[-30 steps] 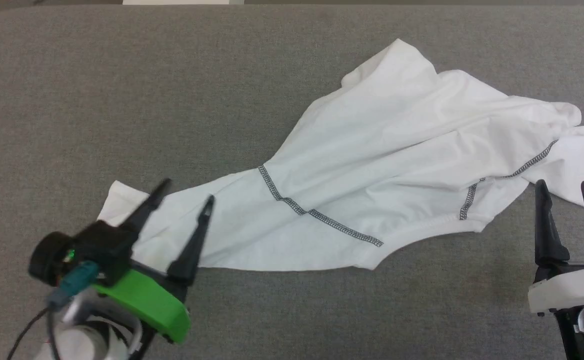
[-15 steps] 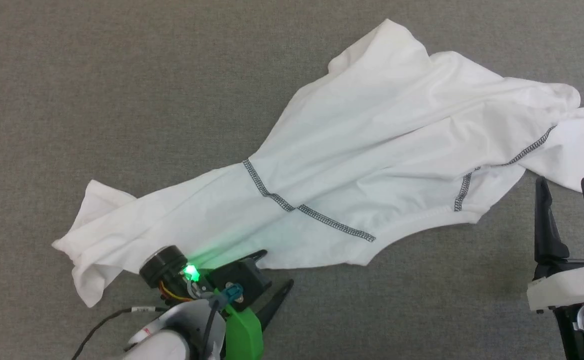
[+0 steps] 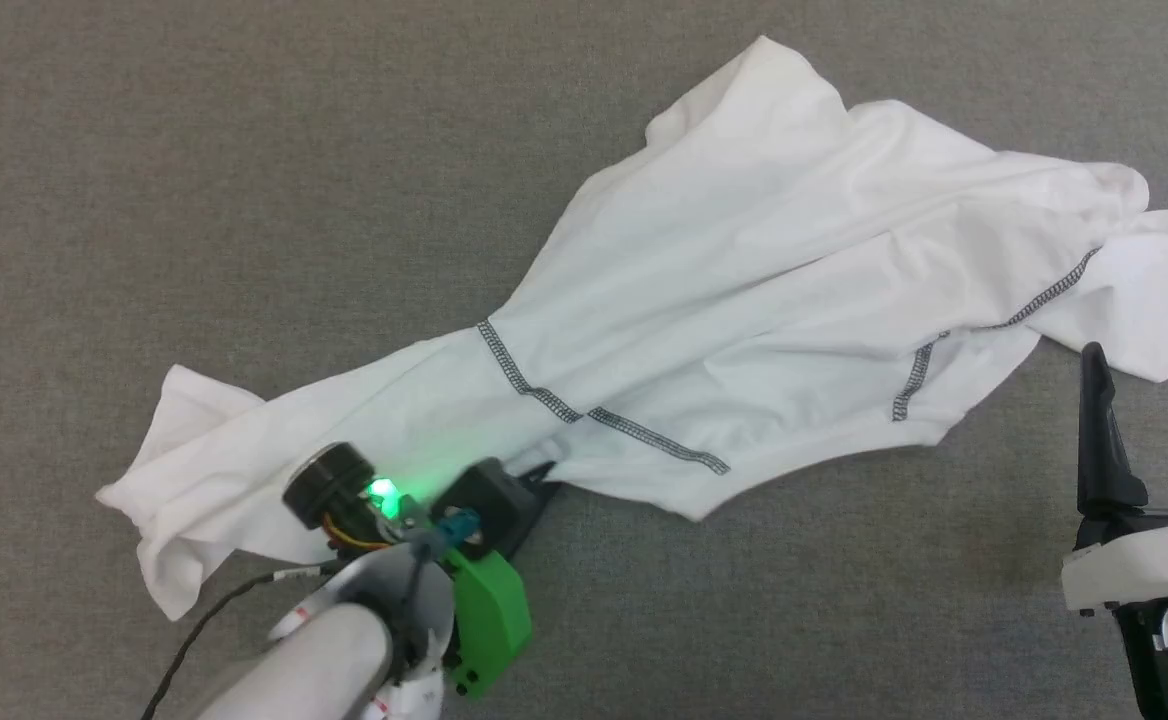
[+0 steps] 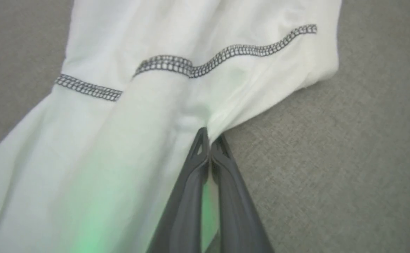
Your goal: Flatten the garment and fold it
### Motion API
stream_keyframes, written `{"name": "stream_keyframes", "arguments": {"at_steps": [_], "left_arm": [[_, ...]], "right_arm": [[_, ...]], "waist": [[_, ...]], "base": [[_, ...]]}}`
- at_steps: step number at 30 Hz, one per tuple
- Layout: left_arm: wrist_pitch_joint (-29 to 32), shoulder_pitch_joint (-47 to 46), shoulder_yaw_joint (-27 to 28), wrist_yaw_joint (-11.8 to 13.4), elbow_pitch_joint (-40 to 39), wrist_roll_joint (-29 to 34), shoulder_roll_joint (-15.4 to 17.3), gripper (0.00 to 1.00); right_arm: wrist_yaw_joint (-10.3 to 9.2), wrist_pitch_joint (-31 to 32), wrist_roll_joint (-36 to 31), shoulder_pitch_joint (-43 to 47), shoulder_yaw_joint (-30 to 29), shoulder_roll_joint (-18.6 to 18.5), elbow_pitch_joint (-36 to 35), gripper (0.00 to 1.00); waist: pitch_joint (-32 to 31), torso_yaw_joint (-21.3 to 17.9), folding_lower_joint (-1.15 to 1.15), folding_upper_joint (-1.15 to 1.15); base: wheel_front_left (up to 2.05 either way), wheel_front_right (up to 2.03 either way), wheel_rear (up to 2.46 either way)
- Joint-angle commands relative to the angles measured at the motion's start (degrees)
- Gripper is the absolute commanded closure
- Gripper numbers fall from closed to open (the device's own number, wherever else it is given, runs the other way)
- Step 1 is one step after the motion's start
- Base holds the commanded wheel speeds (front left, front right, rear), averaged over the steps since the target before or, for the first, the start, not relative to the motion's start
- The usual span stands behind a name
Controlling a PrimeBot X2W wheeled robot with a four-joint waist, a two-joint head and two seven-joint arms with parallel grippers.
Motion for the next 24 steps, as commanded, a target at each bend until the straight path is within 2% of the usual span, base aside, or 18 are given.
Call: {"name": "stream_keyframes", "arguments": {"at_steps": [1,9,13,17,20,24], "left_arm": [[-1.2,1.6,1.8,1.6,0.9,-1.8,0.3,1.0],[-5.9,9.2,9.4,7.5,-5.3,-7.8,3.5,1.0],[-7.7,13.3,13.0,10.4,-8.0,-10.1,5.4,1.0],[-8.3,14.8,13.9,11.4,-9.8,-11.0,5.7,1.0],[-8.6,14.3,13.2,10.8,-10.6,-11.4,4.7,1.0],[-8.6,12.3,12.2,9.7,-10.6,-11.3,3.6,1.0]], "right_arm": [[-0.09,-0.3,0.3,-0.3,-0.2,0.0,0.0,0.0],[-0.09,1.9,-0.9,1.0,0.8,0.0,-0.9,0.0],[-0.09,6.0,-2.9,2.5,3.1,0.0,-1.9,0.0],[-0.09,12.3,-7.4,3.5,7.2,-0.1,-3.5,0.0],[-0.09,18.1,-9.4,4.1,12.1,-3.4,-4.5,0.0],[-0.09,26.5,-7.8,4.0,18.6,-11.0,-6.3,0.0]], "waist": [[-1.2,0.6,0.0,0.0],[-3.7,3.0,0.0,0.0],[-3.9,4.5,0.0,0.0],[-3.5,5.8,0.0,0.0],[-3.0,6.5,0.0,0.0],[-2.2,7.4,0.0,0.0]], "base": [[0.0,0.0,0.0],[0.0,0.0,0.0],[0.0,0.0,0.0],[0.0,0.0,0.0],[0.0,0.0,0.0],[0.0,0.0,0.0]]}}
